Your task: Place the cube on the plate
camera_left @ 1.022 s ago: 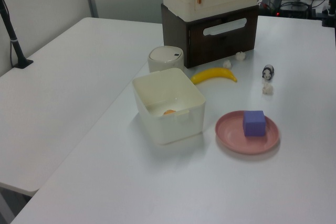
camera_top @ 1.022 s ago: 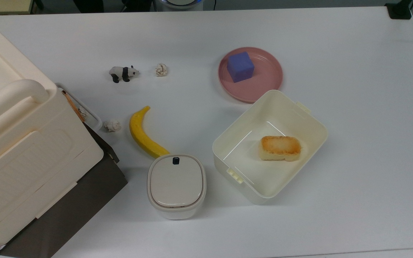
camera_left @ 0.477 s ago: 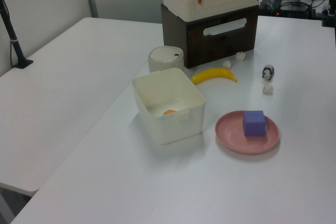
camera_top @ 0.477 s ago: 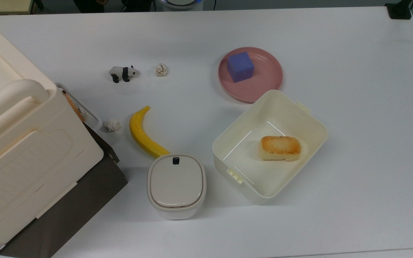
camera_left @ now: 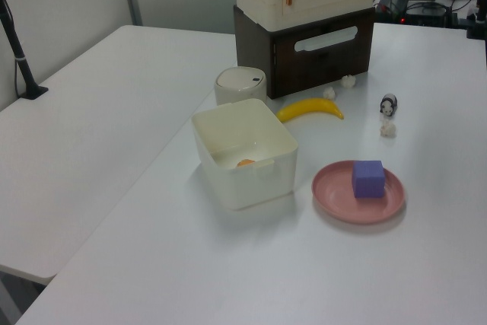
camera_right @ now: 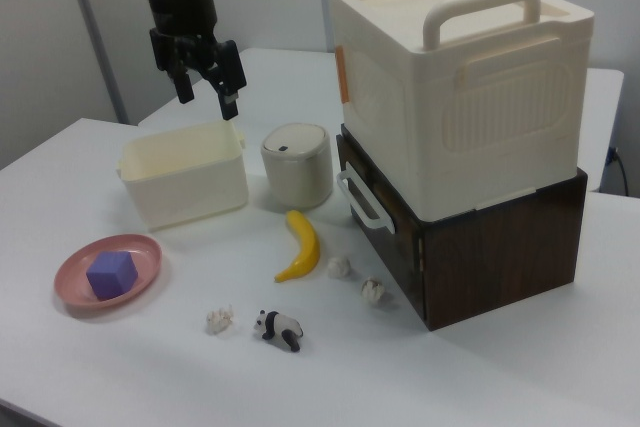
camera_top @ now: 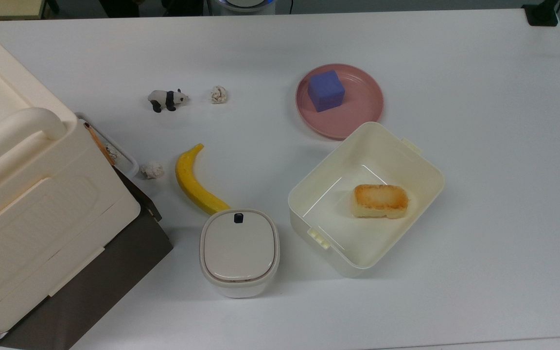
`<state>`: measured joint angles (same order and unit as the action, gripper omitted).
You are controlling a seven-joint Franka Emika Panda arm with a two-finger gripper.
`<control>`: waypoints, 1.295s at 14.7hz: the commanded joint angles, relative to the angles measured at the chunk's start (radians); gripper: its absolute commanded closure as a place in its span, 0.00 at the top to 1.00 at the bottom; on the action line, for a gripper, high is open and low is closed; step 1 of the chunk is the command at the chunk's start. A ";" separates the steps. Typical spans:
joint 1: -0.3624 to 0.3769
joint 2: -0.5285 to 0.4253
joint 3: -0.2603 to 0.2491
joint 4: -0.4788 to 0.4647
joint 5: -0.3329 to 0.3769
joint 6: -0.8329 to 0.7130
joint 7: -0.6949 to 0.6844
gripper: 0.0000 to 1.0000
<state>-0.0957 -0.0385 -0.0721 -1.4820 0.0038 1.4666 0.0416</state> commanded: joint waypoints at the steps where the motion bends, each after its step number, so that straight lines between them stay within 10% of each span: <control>1: 0.039 -0.008 -0.017 0.003 0.019 -0.015 -0.016 1.00; 19: 0.091 0.009 -0.074 0.002 0.028 0.057 -0.057 1.00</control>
<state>-0.0219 -0.0348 -0.1272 -1.4820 0.0038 1.5067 -0.0124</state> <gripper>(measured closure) 0.000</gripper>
